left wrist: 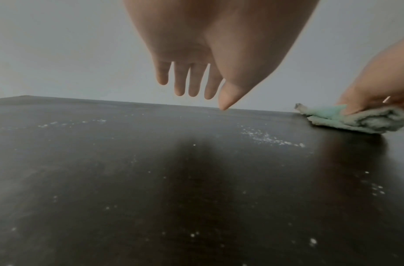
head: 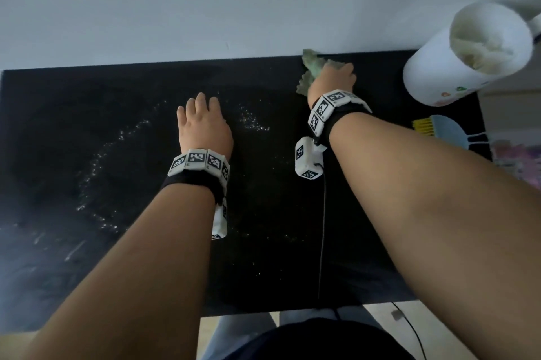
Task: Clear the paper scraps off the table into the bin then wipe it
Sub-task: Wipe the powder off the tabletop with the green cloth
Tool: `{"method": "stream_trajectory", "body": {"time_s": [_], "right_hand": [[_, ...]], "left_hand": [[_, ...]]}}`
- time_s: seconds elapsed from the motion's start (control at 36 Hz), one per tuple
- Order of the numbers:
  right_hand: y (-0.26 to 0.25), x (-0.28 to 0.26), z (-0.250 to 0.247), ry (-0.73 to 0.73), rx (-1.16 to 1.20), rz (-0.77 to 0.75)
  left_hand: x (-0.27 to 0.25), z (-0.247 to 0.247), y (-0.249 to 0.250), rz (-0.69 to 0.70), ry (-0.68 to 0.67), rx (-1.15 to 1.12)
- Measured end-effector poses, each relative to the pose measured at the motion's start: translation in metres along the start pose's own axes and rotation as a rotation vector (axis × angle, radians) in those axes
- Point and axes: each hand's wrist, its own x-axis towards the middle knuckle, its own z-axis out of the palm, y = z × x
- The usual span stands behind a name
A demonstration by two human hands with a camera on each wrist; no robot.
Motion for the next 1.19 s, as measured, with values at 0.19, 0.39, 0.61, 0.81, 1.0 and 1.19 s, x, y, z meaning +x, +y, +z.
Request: {"method": "stream_trajectory", "body": {"time_s": [0.19,0.39,0.61,0.81,1.0,1.19], "right_hand": [[-0.039,-0.007,0.014,-0.076,-0.090,-0.202],[-0.066,-0.019,0.015,-0.250,0.368,-0.085],[-0.049,-0.077,0.036,-0.330,0.233,-0.139],[-0.019,-0.140,0.030,-0.227,-0.150,-0.552],[-0.024,-0.112,0.022,-0.110,0.081,-0.343],[-0.050,-0.050,0.009,-0.110,0.011,-0.003]], "left_hand": [[0.004,0.001,-0.021,-0.056,-0.016,0.000],[-0.006,0.003,-0.035,-0.070,-0.024,0.005],[-0.022,0.001,-0.041,-0.022,0.007,-0.032],[-0.032,-0.003,-0.047,0.014,0.030,-0.043],[-0.029,-0.002,-0.052,0.028,0.030,-0.027],[-0.013,0.001,-0.063,-0.007,0.034,0.002]]}}
